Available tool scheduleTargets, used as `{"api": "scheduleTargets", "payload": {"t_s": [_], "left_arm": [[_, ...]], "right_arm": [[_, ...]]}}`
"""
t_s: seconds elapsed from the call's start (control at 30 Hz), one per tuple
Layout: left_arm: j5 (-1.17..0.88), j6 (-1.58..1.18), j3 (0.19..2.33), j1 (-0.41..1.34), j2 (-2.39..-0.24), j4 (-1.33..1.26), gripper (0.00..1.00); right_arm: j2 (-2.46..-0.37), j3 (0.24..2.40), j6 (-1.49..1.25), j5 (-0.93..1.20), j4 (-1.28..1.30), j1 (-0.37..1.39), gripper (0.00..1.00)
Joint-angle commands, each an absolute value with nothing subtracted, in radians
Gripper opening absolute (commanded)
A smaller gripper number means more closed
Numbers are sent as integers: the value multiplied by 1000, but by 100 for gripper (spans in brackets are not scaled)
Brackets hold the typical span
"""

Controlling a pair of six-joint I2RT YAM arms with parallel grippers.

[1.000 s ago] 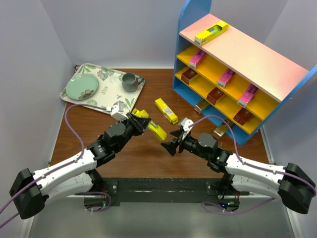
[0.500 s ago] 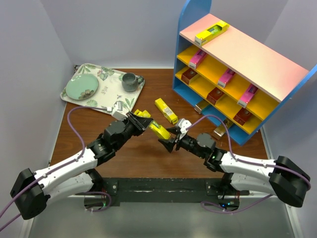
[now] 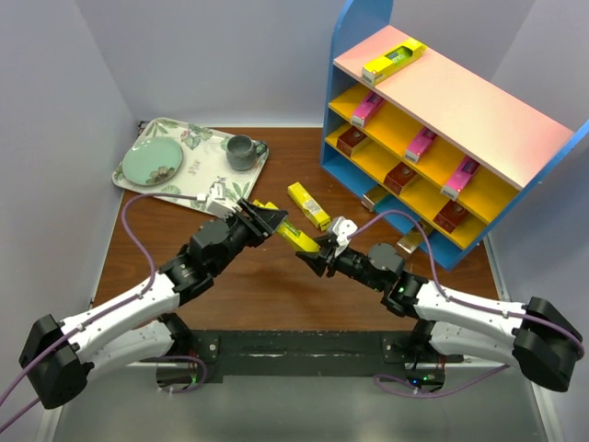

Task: Place and organize the toothpastes onto the shelf
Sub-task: Pick up the toothpaste from the center of the board.

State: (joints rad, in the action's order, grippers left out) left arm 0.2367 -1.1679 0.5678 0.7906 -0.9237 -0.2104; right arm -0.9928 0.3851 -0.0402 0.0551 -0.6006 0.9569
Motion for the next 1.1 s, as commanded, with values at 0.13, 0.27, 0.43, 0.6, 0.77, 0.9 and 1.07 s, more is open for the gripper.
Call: {"api": "scheduleTargets", "payload": {"t_s": [0.13, 0.27, 0.43, 0.6, 0.77, 0.9, 1.07], "left_arm": [[311, -908, 859, 769, -897, -60, 85], [383, -682, 1024, 765, -902, 81, 87], [515, -494, 1195, 762, -916, 228, 88], [656, -335, 1174, 761, -856, 218, 90], [802, -190, 1051, 761, -752, 108, 90], [819, -204, 935, 761, -721, 98, 90], [815, -227, 839, 752, -726, 112, 89]], "right_arm": [[-920, 612, -6, 5, -338, 963, 12], [-933, 756, 25, -129, -110, 962, 10], [-974, 972, 41, -375, 67, 962, 10], [-1066, 1169, 70, -561, 244, 960, 10], [-1141, 1382, 97, -681, 355, 946, 10], [-1222, 1602, 94, -735, 465, 928, 11], [-1319, 1779, 91, -759, 595, 856, 12]]}}
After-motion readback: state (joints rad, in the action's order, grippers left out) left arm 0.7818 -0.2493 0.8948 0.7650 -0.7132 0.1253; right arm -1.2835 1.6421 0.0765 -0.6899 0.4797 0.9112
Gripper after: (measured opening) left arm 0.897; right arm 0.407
